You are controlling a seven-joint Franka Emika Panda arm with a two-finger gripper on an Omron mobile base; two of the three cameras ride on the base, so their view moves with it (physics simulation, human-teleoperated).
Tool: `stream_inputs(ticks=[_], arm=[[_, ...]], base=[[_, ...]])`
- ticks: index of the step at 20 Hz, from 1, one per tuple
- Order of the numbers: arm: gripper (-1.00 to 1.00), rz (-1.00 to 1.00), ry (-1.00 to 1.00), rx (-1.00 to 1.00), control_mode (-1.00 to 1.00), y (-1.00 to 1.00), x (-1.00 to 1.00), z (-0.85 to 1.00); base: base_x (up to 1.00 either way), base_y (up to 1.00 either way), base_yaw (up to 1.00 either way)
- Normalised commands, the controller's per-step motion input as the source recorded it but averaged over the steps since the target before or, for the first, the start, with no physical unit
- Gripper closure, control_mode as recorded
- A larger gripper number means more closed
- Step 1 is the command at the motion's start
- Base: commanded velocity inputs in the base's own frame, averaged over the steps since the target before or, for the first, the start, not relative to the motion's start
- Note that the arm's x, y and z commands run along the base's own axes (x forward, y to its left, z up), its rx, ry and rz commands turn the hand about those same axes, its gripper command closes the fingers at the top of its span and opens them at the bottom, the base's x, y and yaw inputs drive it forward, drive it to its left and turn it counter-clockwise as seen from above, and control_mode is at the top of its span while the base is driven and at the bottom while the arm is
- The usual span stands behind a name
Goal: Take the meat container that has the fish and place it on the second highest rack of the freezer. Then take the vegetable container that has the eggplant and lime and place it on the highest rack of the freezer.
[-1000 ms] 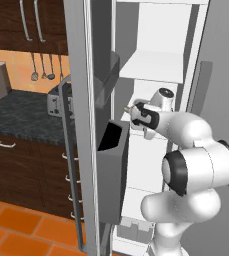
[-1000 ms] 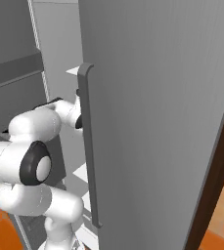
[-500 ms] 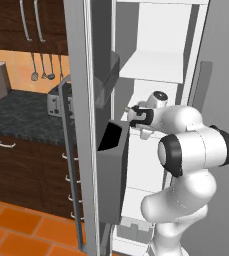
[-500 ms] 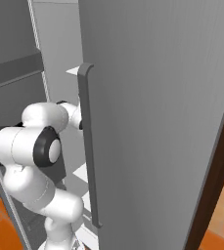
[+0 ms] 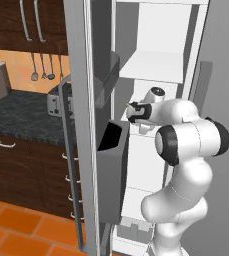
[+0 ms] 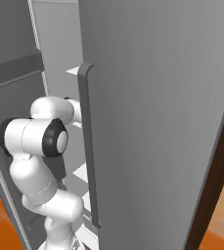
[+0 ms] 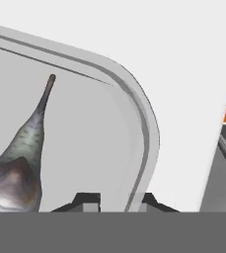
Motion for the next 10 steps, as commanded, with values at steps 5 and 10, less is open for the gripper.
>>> stream_inputs(ticks=[5,10], arm=[[1.00,0.00,-0.03,-0.07,-1.00,-0.09,0.13,-0.24],[1.00,0.00,0.00,0.00,-1.00,0.00,0.00,-0.02]], base=[[0.00,0.00,0.00],[0.00,0.00,0.00]])
